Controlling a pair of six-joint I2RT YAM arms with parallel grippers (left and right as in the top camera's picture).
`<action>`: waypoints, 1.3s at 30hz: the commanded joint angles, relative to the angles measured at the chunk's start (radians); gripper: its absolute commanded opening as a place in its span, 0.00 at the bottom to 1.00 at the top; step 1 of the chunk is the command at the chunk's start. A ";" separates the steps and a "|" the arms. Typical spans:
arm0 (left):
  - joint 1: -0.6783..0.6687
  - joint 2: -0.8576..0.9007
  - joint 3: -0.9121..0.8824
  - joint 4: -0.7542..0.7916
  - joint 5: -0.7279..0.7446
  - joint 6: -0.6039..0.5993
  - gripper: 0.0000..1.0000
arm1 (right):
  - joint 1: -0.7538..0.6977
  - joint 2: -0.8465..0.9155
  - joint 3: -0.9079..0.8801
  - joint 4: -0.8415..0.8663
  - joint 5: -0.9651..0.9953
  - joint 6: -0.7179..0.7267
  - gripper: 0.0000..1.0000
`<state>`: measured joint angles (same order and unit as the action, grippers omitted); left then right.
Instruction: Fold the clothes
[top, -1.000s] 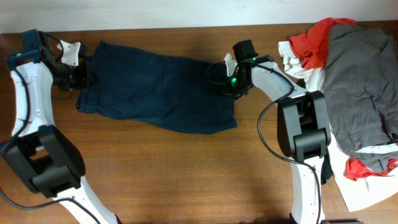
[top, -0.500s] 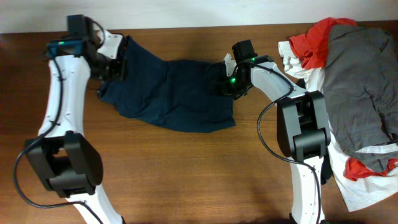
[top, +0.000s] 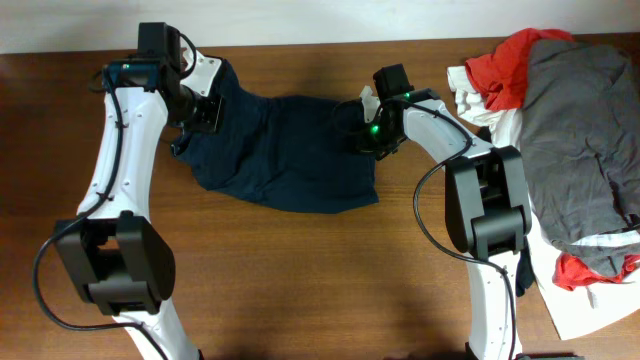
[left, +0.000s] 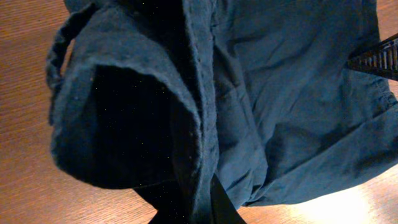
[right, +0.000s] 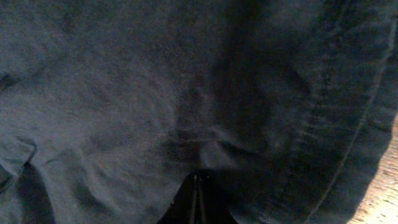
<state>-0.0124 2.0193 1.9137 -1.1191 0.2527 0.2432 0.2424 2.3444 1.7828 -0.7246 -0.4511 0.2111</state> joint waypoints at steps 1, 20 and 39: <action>-0.026 -0.034 0.024 -0.005 0.008 0.013 0.00 | 0.006 0.043 -0.006 0.000 0.044 0.007 0.04; -0.158 -0.034 0.024 -0.005 0.007 0.025 0.01 | 0.006 0.043 -0.006 -0.001 0.044 0.004 0.04; -0.341 -0.034 0.024 0.111 -0.018 0.023 0.01 | 0.006 0.043 -0.006 0.000 0.044 0.004 0.04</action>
<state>-0.3161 2.0193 1.9137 -1.0317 0.2192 0.2470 0.2424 2.3444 1.7828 -0.7246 -0.4511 0.2127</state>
